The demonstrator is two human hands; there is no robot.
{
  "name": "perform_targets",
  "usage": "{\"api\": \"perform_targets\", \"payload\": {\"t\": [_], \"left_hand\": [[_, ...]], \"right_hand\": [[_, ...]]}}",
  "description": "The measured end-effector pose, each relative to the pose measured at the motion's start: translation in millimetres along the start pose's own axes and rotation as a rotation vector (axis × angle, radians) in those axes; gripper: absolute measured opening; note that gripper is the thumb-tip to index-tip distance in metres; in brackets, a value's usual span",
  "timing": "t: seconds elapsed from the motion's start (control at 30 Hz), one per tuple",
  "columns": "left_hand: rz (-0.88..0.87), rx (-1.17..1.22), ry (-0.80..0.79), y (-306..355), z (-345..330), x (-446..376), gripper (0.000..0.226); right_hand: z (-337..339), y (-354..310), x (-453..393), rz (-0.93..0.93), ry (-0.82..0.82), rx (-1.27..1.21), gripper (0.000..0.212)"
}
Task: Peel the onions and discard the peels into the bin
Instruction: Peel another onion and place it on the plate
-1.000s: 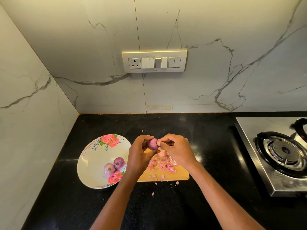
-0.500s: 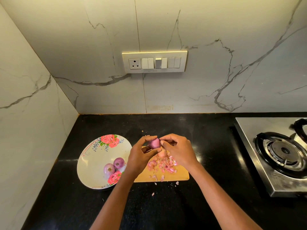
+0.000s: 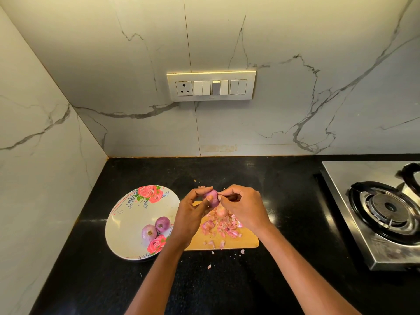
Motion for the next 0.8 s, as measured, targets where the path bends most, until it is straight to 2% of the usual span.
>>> {"api": "perform_targets", "payload": {"t": [0.13, 0.23, 0.4, 0.6, 0.8], "left_hand": [[-0.015, -0.008, 0.003, -3, -1, 0, 0.030], [-0.045, -0.045, 0.027, -5, -1, 1, 0.033], [0.023, 0.092, 0.044, -7, -1, 0, 0.040], [0.053, 0.169, -0.002, -3, 3, -2, 0.039], [0.024, 0.148, -0.007, 1, 3, -1, 0.036]], "right_hand": [[0, -1, 2, 0.009, 0.040, -0.005, 0.005], [-1, -4, 4, -0.004, 0.081, -0.051, 0.011], [2, 0, 2, -0.017, 0.156, -0.056, 0.021], [-1, 5, -4, -0.017, 0.057, 0.005, 0.011], [-3, -10, -2, 0.082, 0.004, -0.054, 0.022]]}}
Point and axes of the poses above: each hand's wrist, its own x-axis away from the middle knuckle, its own z-axis out of the back of the hand, y = z × x, the point moved 7 cm from there along -x, towards the middle knuckle, and after that the axes turned 8 degrees about y, right-handed, at the moved point
